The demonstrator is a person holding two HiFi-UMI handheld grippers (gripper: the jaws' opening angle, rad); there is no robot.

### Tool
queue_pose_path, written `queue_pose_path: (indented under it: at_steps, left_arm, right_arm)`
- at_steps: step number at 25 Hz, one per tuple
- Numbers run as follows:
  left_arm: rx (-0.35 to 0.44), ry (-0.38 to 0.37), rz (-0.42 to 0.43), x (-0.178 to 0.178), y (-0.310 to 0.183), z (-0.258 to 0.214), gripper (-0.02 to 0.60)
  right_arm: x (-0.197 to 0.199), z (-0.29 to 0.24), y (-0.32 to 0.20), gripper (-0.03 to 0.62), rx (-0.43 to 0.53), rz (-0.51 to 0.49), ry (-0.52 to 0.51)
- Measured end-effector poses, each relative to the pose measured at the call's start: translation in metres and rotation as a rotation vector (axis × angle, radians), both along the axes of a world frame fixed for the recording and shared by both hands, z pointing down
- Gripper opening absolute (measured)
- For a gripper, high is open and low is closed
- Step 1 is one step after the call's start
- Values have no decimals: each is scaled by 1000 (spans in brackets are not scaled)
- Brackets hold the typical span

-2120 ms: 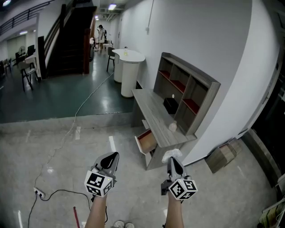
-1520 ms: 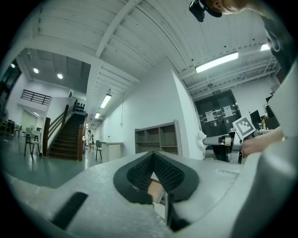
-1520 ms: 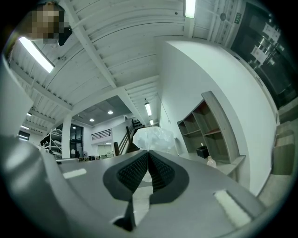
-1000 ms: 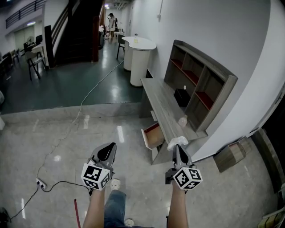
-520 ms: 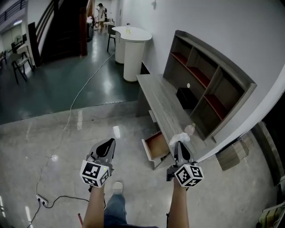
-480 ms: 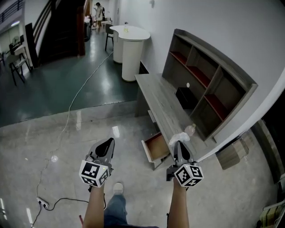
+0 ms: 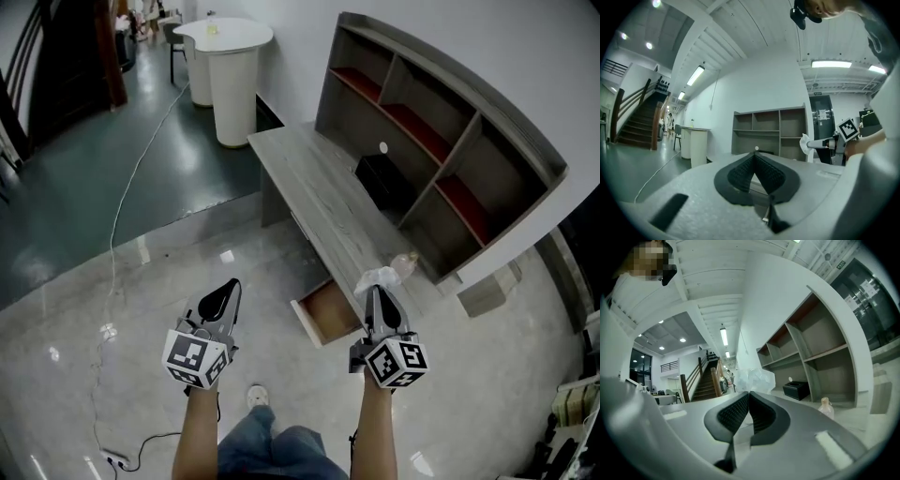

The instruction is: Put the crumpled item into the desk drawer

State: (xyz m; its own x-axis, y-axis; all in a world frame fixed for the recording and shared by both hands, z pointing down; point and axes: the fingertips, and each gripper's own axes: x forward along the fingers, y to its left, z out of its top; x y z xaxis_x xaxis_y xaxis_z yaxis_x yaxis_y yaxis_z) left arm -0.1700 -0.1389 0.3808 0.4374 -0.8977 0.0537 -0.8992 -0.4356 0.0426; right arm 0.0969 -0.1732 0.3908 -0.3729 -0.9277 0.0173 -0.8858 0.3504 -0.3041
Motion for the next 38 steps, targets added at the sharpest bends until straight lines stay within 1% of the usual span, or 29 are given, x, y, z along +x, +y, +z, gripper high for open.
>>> queue_pose_path:
  at_steps: [6, 8, 11, 13, 15, 18, 20, 25, 28, 29, 31, 32, 35, 38]
  left_arm:
    - [-85, -30, 60, 18, -34, 42, 2]
    - [-111, -30, 73, 21, -39, 58, 2]
    - [-154, -33, 93, 23, -44, 86, 2]
    - [-183, -34, 103, 23, -54, 110, 2]
    - [-219, -27, 112, 26, -63, 141, 2]
    - [-283, -17, 127, 29, -65, 185, 2]
    - [-315, -8, 134, 29, -68, 210, 2]
    - [-384, 10, 155, 35, -68, 260, 2]
    - [-414, 20, 171, 41, -65, 280, 2]
    - [-420, 24, 173, 42, -64, 284, 3]
    - [-425, 29, 173, 42, -65, 287, 2]
    - [-423, 30, 171, 42, -66, 286, 3]
    - [-411, 31, 164, 38, -70, 280, 3]
    - [-387, 28, 153, 37, -76, 268, 2]
  right_arm:
    - [4, 54, -28, 15, -87, 39, 8]
    - [-1, 76, -34, 15, -118, 47, -6]
    - [-20, 113, -38, 15, -184, 59, -33]
    - [-34, 150, -40, 15, -250, 84, -37]
    - [-41, 194, -41, 15, -333, 126, -27]
    - [-34, 259, -39, 15, -461, 209, -26]
    - [-27, 295, -44, 17, -523, 258, -20]
    - [-12, 356, -60, 17, -651, 360, -7]
    - [-11, 380, -69, 25, -708, 368, 9]
    - [-13, 385, -71, 42, -718, 360, 8]
    - [-15, 388, -73, 137, -726, 346, -7]
    - [-16, 388, -73, 153, -725, 346, -11]
    - [-17, 380, -69, 169, -712, 354, -12]
    - [-21, 363, -68, 169, -686, 350, -24]
